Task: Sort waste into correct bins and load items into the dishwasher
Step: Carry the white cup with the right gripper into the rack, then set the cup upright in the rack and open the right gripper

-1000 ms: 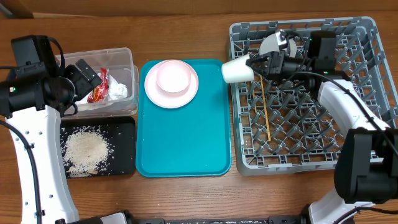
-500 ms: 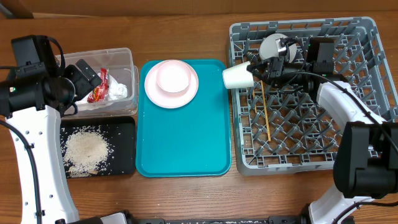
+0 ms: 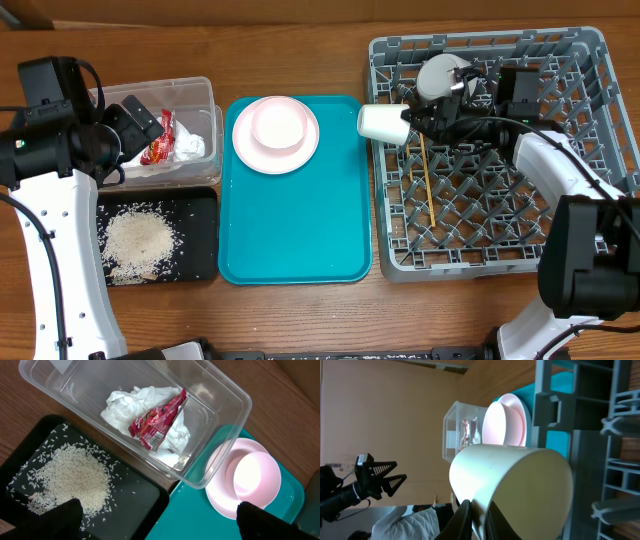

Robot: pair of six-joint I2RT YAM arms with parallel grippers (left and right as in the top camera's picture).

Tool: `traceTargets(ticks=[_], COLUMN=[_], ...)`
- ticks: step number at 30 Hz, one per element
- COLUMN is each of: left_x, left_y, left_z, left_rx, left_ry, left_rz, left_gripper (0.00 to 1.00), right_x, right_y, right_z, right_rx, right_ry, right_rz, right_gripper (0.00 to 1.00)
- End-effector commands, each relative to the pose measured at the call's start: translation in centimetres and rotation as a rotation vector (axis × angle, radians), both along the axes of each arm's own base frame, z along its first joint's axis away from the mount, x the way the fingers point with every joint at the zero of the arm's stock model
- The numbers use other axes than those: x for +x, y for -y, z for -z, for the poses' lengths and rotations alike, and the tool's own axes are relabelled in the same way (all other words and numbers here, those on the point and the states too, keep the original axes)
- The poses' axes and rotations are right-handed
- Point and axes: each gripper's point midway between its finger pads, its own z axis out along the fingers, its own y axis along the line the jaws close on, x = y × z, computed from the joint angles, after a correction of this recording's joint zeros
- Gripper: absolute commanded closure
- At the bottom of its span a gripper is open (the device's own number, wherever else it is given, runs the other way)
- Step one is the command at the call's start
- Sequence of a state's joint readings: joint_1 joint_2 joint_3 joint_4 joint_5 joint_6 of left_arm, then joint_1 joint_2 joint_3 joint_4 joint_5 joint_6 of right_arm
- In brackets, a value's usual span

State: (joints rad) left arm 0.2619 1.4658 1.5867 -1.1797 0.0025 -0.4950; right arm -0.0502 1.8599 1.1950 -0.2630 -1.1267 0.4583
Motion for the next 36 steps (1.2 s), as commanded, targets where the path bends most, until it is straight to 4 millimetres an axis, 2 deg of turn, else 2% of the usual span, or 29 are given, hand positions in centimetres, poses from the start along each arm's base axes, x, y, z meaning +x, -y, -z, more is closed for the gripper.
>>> traceTargets(ticks=[1, 12, 21, 27, 31, 36], left_x=[0.0, 0.0, 0.0, 0.0, 0.0, 0.0], left_y=[0.0, 0.0, 0.0, 0.0, 0.0, 0.0], left_z=[-1.1, -1.1, -1.1, -1.1, -1.1, -1.1], left_rx=[0.023, 0.023, 0.023, 0.023, 0.023, 0.023], left_ry=[0.029, 0.029, 0.029, 0.029, 0.029, 0.029], left_rz=[0.008, 0.008, 0.008, 0.008, 0.008, 0.008], left_gripper=[0.0, 0.0, 0.0, 0.0, 0.0, 0.0], right_x=[0.3, -0.1, -0.6, -1.1, -1.1, -1.4], right_y=[1.3, 2.4, 4.2, 5.8, 6.7, 7.7], right_z=[1.7, 3.3, 3.8, 4.2, 3.1, 0.1], right_rx=[-0.072, -0.155, -0.159, -0.233, -0.303, -0.396], right_ry=[0.002, -0.006, -0.053, -0.084, -0.056, 0.014], right_rz=[0.043, 0.054, 0.085, 0.131, 0.172, 0.233], right_gripper=[0.9, 0.79, 0.69, 0.66, 0.66, 0.66])
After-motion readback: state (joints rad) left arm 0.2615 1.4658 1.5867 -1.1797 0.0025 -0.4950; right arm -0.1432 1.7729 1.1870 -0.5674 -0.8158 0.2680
